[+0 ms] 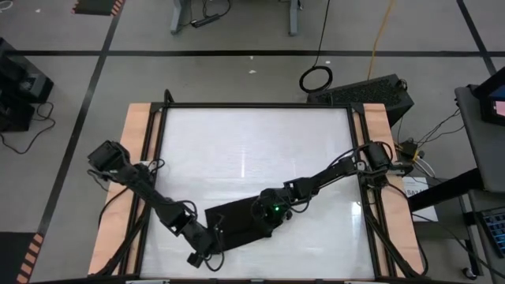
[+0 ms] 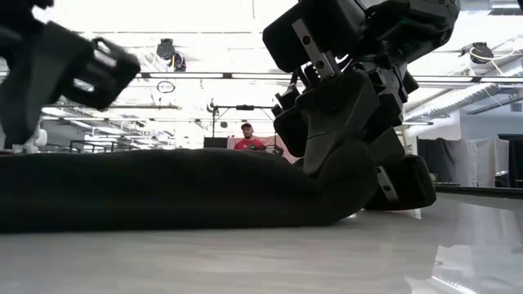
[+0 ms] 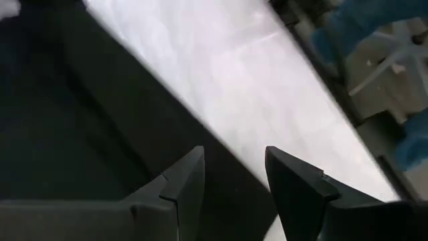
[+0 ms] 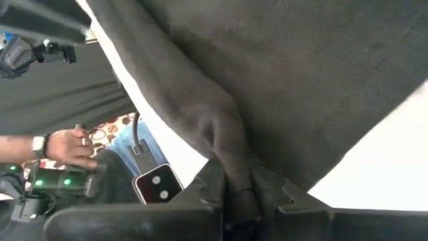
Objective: Roll napkin
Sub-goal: Roll the black napkin
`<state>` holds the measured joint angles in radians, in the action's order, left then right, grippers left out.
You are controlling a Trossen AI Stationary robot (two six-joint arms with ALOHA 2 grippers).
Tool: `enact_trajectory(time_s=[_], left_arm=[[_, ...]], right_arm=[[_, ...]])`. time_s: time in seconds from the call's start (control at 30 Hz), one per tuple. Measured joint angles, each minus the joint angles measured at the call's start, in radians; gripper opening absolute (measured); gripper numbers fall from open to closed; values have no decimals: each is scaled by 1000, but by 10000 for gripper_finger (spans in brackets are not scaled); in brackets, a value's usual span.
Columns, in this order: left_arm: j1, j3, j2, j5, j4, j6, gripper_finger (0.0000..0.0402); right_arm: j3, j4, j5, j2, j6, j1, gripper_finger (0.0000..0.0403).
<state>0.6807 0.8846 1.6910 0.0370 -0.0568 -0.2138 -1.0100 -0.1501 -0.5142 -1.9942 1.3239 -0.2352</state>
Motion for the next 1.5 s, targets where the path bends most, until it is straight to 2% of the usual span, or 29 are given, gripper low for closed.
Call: enact_trajectory(time_s=[0.1, 0.27, 0.37, 0.53, 0.77, 0.87, 0.97, 1.1, 1.23, 1.37, 1.5], left_arm=[[-18, -22, 18, -7, -5, -49, 164], [-50, -22, 84, -135, 16, -92, 164], [-54, -21, 110, -153, 26, -97, 164], [-54, -22, 114, -149, 35, -94, 164], [-54, -22, 115, -154, 5, -71, 164], [-55, -22, 116, -154, 2, -58, 164], [-65, -23, 116, -168, 1, -58, 164], [-91, -23, 117, -210, 1, -49, 164], [-112, -24, 117, -244, -2, -34, 164], [-129, -25, 117, -264, -4, -33, 164], [-141, -25, 117, -281, -6, -32, 164]], right_arm=[[0, -1, -4, 0, 3, 0, 33], [0, -1, -5, 3, -7, -1, 56], [3, -2, -9, 16, -53, -2, 70], [7, 16, 13, 66, -207, 2, 101], [5, 7, 1, 184, -480, -13, 164], [2, 46, 41, 225, -583, -21, 183], [3, 92, 104, 243, -680, -36, 190], [2, 36, 134, 248, -878, -78, 191], [1, 30, 207, 239, -1032, -119, 191], [0, 24, 279, 214, -1105, -133, 192], [0, 25, 287, 165, -1146, -132, 192]])
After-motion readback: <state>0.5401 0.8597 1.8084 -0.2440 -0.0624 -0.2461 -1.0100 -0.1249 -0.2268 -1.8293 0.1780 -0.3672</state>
